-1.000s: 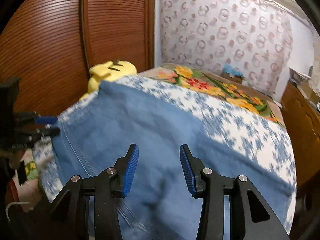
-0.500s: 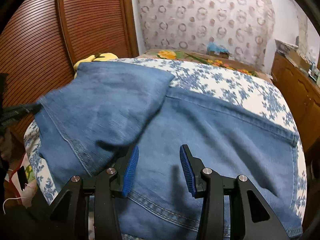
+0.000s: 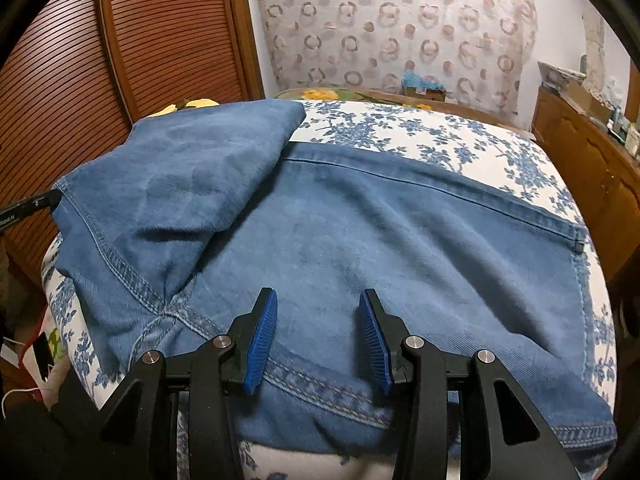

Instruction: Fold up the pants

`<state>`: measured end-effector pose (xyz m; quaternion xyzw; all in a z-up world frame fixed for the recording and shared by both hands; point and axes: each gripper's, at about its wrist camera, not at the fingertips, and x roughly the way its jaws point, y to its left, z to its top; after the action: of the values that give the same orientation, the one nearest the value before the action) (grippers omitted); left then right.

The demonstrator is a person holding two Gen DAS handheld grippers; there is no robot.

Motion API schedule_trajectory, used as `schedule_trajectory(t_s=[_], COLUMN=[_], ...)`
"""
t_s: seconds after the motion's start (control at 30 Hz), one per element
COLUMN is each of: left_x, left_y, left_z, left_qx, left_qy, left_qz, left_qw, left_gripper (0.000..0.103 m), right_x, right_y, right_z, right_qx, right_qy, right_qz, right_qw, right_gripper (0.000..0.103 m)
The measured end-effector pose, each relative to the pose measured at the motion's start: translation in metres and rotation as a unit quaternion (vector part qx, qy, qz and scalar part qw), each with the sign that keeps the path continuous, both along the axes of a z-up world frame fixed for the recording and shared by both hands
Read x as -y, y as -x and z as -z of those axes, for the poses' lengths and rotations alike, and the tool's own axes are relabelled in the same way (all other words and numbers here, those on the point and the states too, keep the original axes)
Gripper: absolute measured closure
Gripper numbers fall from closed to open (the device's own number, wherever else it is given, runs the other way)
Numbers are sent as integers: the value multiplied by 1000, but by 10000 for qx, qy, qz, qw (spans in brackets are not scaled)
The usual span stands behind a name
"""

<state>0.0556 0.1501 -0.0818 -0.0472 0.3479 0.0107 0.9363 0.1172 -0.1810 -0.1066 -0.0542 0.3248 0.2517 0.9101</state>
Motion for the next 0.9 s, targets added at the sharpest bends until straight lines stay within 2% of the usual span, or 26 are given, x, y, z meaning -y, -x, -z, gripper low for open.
schedule_trajectory(t_s=[0.13,0.2,0.23,0.67,0.9], left_x=[8,14,17,84,117], left_y=[0,-2,-3,-32,-42], left_z=[-6,-9,-11,-15,-18], left_qx=[123,164,207,203,222], left_qy=[-41,-47,-57,-26,-121], left_qz=[89,162,190,736,1062], left_qw=[9999,9997,9996,9971,9940], left_gripper=[38,26,24,24,24], right_x=[14,22,26,84,114], right_y=[9,13,14,43,47], right_z=[-4,-6,-6,-13,-10], right_qx=[68,92,98,295,256], right_qy=[-53,-99,-123,-132,-141], right_qz=[106,194,235,814,1159], right_qw=[9999,9997,9996,9962,9928], right_gripper=[58,59,58,58,58])
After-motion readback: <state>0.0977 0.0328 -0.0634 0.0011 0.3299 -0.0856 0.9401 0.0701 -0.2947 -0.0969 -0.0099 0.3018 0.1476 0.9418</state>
